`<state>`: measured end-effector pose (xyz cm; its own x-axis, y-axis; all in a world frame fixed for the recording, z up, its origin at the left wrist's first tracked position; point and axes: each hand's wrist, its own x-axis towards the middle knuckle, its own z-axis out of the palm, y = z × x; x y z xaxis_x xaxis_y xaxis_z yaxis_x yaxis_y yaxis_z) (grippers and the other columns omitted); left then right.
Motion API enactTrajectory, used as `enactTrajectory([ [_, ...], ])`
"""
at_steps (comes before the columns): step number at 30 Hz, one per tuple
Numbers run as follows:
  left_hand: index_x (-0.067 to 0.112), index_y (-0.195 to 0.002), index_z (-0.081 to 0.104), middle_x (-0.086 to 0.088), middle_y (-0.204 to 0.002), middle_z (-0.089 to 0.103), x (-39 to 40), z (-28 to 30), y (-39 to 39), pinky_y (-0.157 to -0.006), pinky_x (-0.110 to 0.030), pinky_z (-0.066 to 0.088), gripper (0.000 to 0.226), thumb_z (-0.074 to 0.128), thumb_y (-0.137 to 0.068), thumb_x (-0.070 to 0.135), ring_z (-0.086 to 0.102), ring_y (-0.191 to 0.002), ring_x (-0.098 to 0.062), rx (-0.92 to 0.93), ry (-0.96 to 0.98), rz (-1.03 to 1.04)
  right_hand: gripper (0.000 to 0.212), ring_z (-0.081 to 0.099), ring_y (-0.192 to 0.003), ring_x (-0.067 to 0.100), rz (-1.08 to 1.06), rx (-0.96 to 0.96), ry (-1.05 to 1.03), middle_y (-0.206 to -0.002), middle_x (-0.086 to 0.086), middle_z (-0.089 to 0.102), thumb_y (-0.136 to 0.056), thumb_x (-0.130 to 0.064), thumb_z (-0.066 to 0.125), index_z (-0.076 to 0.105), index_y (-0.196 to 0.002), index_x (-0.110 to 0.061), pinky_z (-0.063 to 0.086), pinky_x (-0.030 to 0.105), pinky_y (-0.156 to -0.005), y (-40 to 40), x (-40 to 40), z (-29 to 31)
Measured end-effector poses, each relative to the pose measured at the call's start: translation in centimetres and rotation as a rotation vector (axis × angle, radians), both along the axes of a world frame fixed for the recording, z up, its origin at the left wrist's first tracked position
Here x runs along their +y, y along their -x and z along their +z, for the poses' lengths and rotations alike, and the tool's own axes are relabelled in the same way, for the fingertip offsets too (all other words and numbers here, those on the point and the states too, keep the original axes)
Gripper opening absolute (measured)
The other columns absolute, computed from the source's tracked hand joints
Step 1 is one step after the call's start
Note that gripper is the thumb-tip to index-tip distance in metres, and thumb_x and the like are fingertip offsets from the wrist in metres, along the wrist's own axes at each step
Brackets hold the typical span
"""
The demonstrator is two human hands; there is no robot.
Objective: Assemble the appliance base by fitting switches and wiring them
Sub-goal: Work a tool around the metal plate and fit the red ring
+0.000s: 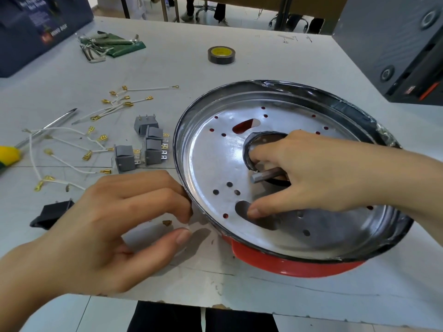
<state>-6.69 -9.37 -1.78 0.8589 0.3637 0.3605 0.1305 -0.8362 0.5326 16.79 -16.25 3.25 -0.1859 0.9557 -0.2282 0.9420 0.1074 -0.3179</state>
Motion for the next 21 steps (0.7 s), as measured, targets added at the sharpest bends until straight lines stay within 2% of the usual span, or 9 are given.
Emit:
enactTrajectory([
  [2, 0.022, -0.084, 0.063, 0.01, -0.086, 0.061, 0.8, 0.1, 0.6, -0.063, -0.032, 0.05, 0.009, 0.06, -0.085, 0.03, 0.062, -0.077, -0.014, 0.041, -0.06, -0.054, 0.051, 0.046, -0.063, -0.008, -0.001, 0.002, 0.003, -0.076, -0.044, 0.044, -0.06, -0.072, 0.054, 0.042, -0.068, -0.024, 0.038, 0.009, -0.063, 0.0, 0.0, 0.0],
  [5, 0.024, -0.068, 0.06, 0.005, -0.058, 0.053, 1.3, 0.7, -0.1, -0.059, -0.03, 0.053, 0.029, 0.062, -0.082, 0.049, 0.057, -0.052, -0.006, 0.27, -0.021, -0.092, 0.051, 0.046, -0.062, -0.007, -0.006, 0.003, 0.001, -0.075, -0.044, 0.046, -0.059, -0.073, 0.055, 0.042, -0.068, -0.024, 0.038, 0.009, -0.064, -0.1, 0.1, -0.1],
  [6, 0.031, -0.068, 0.054, -0.001, -0.06, 0.054, 1.2, -0.5, -0.4, -0.055, -0.02, 0.054, 0.021, 0.065, -0.081, 0.041, 0.053, -0.043, -0.009, 0.311, -0.005, -0.162, 0.051, 0.047, -0.062, -0.006, -0.005, 0.002, -0.001, -0.076, -0.043, 0.046, -0.059, -0.073, 0.055, 0.042, -0.068, -0.024, 0.038, 0.009, -0.064, -0.1, 0.1, -0.1],
  [8, 0.051, -0.084, 0.036, 0.019, -0.072, 0.053, 2.0, -1.6, -2.4, -0.043, 0.005, 0.032, 0.072, 0.058, -0.058, -0.012, 0.051, -0.047, 0.004, 0.183, -0.036, -0.057, 0.051, 0.047, -0.062, -0.006, -0.005, 0.001, 0.002, -0.077, -0.042, 0.047, -0.059, -0.073, 0.055, 0.043, -0.069, -0.024, 0.038, 0.009, -0.064, -0.1, 0.1, -0.1],
  [10, 0.062, -0.1, 0.04, 0.018, -0.054, 0.049, 1.0, 0.0, -2.0, -0.047, -0.002, 0.037, 0.069, 0.061, -0.069, 0.004, 0.046, -0.043, 0.006, 0.128, -0.01, 0.047, 0.05, 0.047, -0.062, -0.007, -0.01, -0.003, 0.005, -0.076, -0.042, 0.047, -0.06, -0.072, 0.056, 0.043, -0.069, -0.025, 0.038, 0.009, -0.063, 0.0, 0.1, 0.0],
  [12, 0.041, -0.119, 0.054, 0.015, -0.065, 0.052, 0.0, 1.1, -0.2, -0.052, -0.018, 0.043, 0.033, 0.057, -0.086, 0.038, 0.05, -0.054, 0.001, 0.058, -0.089, -0.099, 0.05, 0.047, -0.062, -0.007, -0.021, -0.01, 0.011, -0.075, -0.042, 0.047, -0.061, -0.071, 0.058, 0.043, -0.069, -0.025, 0.038, 0.009, -0.062, 0.1, 0.0, 0.1],
  [13, 0.034, -0.117, 0.057, 0.014, -0.065, 0.052, 0.1, 1.9, 0.3, -0.048, -0.022, 0.043, 0.031, 0.054, -0.088, 0.044, 0.05, -0.053, -0.002, 0.106, -0.111, -0.126, 0.049, 0.047, -0.062, -0.007, -0.024, -0.017, 0.015, -0.074, -0.042, 0.047, -0.062, -0.07, 0.059, 0.043, -0.069, -0.025, 0.038, 0.009, -0.062, 0.2, 0.0, 0.3],
  [18, 0.027, -0.103, 0.065, 0.014, -0.06, 0.048, 0.3, 2.0, -0.7, -0.04, -0.024, 0.041, 0.025, 0.057, -0.085, 0.043, 0.047, -0.045, -0.004, 0.145, -0.125, -0.12, 0.051, 0.048, -0.06, -0.003, -0.028, -0.082, 0.017, -0.071, -0.038, 0.049, -0.063, -0.073, 0.059, 0.046, -0.072, -0.025, 0.035, 0.021, -0.049, 0.4, -0.2, 0.7],
  [21, 0.027, -0.1, 0.067, 0.012, -0.058, 0.048, 0.4, 2.4, -0.5, -0.04, -0.026, 0.042, 0.025, 0.056, -0.085, 0.044, 0.045, -0.044, -0.003, 0.168, -0.114, -0.092, 0.051, 0.048, -0.057, -0.001, -0.043, -0.084, 0.021, -0.066, -0.031, 0.052, -0.064, -0.073, 0.06, 0.05, -0.075, -0.024, 0.039, 0.02, -0.053, 0.4, -0.3, 0.8],
])
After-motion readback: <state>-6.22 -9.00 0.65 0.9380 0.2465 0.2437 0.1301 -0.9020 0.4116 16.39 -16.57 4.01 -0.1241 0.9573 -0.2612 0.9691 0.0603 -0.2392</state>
